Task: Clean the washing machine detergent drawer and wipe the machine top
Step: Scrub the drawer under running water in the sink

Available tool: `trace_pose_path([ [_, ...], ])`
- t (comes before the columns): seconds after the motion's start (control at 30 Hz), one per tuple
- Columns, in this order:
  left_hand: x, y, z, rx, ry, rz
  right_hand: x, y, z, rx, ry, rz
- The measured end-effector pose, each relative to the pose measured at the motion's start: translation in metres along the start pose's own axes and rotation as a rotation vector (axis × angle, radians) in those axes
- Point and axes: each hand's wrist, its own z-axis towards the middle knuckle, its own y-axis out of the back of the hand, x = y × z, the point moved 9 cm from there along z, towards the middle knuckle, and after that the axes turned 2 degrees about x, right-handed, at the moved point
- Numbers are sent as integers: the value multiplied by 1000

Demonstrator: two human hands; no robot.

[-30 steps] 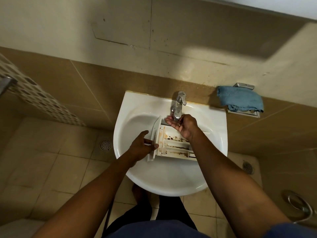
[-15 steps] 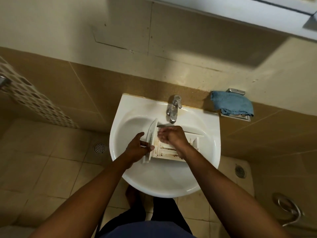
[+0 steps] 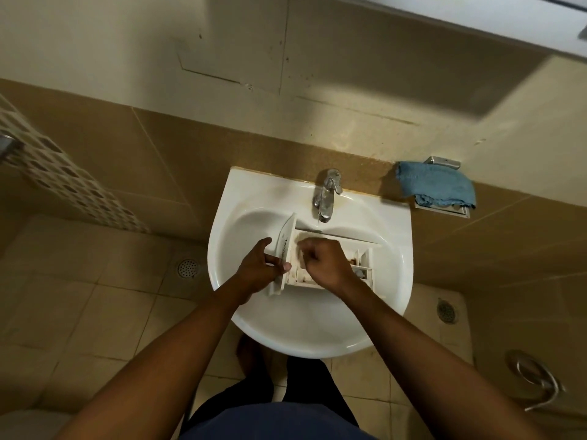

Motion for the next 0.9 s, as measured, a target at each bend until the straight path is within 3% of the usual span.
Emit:
trace_pose_path([
  [0.23, 0, 0, 0, -4, -10, -6, 2, -44, -21, 193, 196, -398],
  [0.43, 4, 0, 3, 10, -7, -32, -1, -13, -10, 71, 126, -352],
  [0.73, 4, 0, 1, -11, -5, -47, 12, -30, -32, 197, 177, -396],
  [0.9, 4, 0, 1, -9, 1, -56, 8, -11, -4, 77, 113, -285],
])
